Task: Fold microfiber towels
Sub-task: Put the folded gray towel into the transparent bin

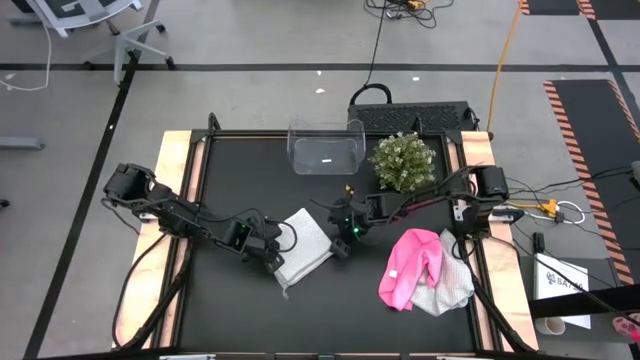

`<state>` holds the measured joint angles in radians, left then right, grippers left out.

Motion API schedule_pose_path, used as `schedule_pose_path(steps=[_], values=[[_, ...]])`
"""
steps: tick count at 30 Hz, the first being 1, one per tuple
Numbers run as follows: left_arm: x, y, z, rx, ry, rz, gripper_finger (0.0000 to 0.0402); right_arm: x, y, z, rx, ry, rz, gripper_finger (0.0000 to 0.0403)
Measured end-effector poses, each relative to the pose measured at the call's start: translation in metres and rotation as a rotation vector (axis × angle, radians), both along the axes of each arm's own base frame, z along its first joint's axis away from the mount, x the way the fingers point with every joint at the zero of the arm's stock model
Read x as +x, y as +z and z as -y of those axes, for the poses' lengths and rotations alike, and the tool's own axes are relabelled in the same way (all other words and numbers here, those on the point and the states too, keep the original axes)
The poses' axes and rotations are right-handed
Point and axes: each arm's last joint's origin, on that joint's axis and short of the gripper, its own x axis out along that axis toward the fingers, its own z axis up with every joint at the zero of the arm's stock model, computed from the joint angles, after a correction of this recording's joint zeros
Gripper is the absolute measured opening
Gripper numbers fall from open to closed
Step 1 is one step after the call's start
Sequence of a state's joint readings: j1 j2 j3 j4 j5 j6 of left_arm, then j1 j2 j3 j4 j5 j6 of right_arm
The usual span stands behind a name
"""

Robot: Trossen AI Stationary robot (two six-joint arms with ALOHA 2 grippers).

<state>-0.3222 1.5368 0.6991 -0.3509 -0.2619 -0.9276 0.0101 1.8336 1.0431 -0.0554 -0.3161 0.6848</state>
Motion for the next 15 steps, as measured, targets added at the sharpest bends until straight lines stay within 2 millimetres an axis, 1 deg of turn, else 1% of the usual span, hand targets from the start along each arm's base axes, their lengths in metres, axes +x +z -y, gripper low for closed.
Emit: schedule_pose_path(steps=[2, 6, 8, 15], values=[[0.000, 0.000, 0.000, 0.000, -0.002, 0.002, 0.0035, -0.005, -0.007, 0.001, 0.011, -0.018, 0.002, 0.0219], [0.000, 0.000, 0.000, -0.001, -0.002, 0.004, 0.0035, -0.008, -0.013, 0.002, 0.036, -0.056, 0.081, 0.0221], [0.000, 0.000, 0.000, -0.001, -0.002, 0.004, 0.0035, -0.011, -0.017, 0.002, 0.045, -0.077, 0.085, 0.0221], [0.001, 0.000, 0.000, 0.000, -0.005, 0.011, 0.0035, -0.012, -0.019, 0.003, 0.015, -0.103, 0.107, 0.0217]])
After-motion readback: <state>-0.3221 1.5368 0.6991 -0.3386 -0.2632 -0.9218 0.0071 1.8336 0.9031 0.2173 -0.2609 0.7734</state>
